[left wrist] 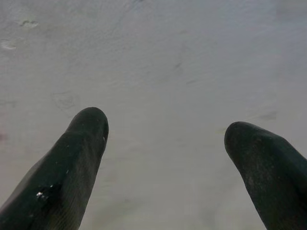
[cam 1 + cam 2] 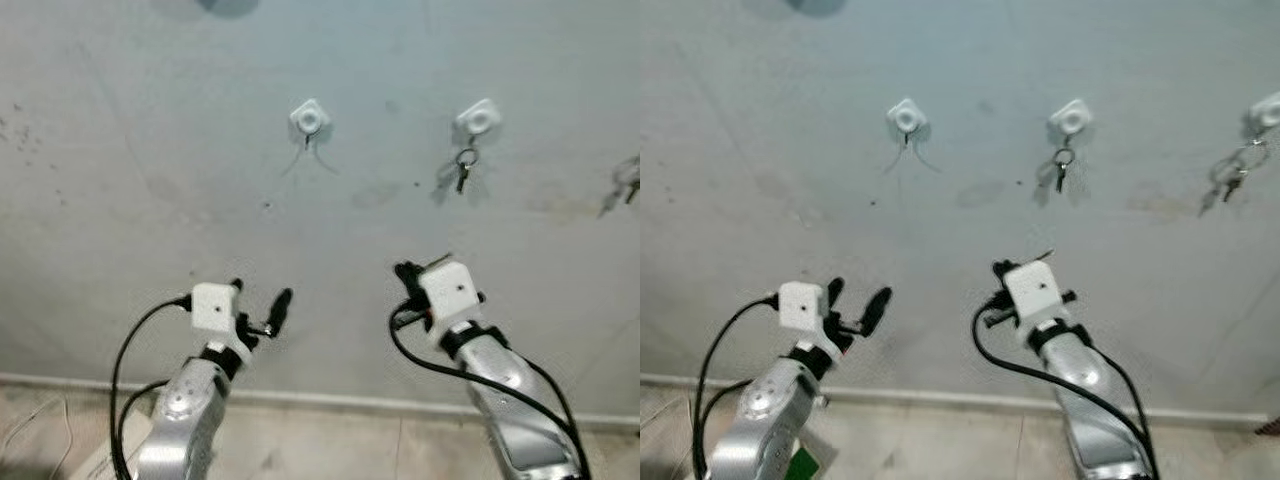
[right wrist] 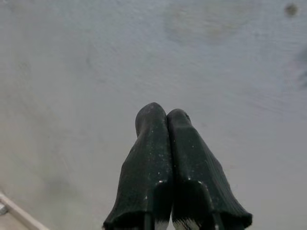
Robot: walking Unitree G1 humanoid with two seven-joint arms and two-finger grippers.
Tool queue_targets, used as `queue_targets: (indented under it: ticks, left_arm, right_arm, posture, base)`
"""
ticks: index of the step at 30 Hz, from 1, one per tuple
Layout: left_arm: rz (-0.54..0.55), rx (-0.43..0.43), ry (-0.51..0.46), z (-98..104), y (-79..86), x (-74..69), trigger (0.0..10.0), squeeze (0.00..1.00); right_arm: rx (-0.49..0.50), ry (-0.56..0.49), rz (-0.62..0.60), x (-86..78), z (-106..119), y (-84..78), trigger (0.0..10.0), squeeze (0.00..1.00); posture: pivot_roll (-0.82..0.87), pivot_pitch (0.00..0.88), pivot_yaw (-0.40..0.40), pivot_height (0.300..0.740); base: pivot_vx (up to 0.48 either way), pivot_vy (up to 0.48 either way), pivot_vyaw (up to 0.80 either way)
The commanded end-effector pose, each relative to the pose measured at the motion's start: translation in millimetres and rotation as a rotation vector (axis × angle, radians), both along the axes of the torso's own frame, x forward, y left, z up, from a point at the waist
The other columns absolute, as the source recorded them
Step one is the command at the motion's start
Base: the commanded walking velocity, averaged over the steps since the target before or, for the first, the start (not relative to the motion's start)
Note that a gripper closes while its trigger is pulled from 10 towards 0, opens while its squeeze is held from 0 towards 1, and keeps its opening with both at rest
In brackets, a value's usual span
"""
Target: Hang keys on a hook
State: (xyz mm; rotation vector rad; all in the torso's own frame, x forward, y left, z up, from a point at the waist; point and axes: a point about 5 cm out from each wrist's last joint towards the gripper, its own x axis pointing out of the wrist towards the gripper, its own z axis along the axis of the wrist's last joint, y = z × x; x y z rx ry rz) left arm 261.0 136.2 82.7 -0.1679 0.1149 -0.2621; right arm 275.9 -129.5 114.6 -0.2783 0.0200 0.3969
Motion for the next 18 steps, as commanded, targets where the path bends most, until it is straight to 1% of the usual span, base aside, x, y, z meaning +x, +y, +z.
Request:
queue_targets:
  ticks: [1, 8, 10, 12, 16, 18]
  left_arm:
    - [-0.008, 0.006, -0.004, 1.8, -3.4, -0.5, 10.0, 0.00]
    - [-0.010, 0.016, -0.003, 1.9, -4.0, -0.4, 10.0, 0.00]
    - [-0.006, 0.017, -0.005, 2.4, -4.5, 0.5, 10.0, 0.00]
    - [-0.001, 0.027, -0.008, 2.6, -3.9, 0.6, 10.0, 0.00]
    - [0.022, 0.073, -0.020, 2.7, -0.7, 0.7, 10.0, 0.00]
    - [0.025, 0.075, -0.019, 2.5, -0.2, 0.8, 10.0, 0.00]
  right_arm:
    - [-0.004, -0.006, -0.009, -1.1, 2.6, -4.7, 10.0, 0.00]
    - [-0.002, -0.003, -0.001, -1.4, 2.8, -2.4, 10.0, 0.00]
    - [0.002, -0.005, 0.012, -1.0, 4.1, 0.4, 10.0, 0.00]
    - [0.004, -0.008, 0.020, -0.7, 5.3, 2.1, 10.0, 0.00]
    - [0.013, -0.040, 0.056, 4.2, 14.1, 10.4, 10.0, 0.00]
    - [0.019, -0.049, 0.064, 5.7, 16.7, 12.1, 10.0, 0.00]
  posture:
    - [-0.05, 0.000, 0.088, 0.740]
    - [-0.05, 0.000, 0.089, 0.740]
    - [-0.05, 0.000, 0.090, 0.740]
    - [-0.05, 0.000, 0.090, 0.740]
    - [-0.05, 0.000, 0.090, 0.740]
    - [-0.05, 0.000, 0.090, 0.740]
  base:
    - [0.000, 0.000, 0.00]
    - [0.000, 0.000, 0.00]
    - [0.000, 0.000, 0.00]
    - [0.000, 0.000, 0.00]
    - [0.000, 0.000, 0.00]
    - [0.000, 0.000, 0.00]
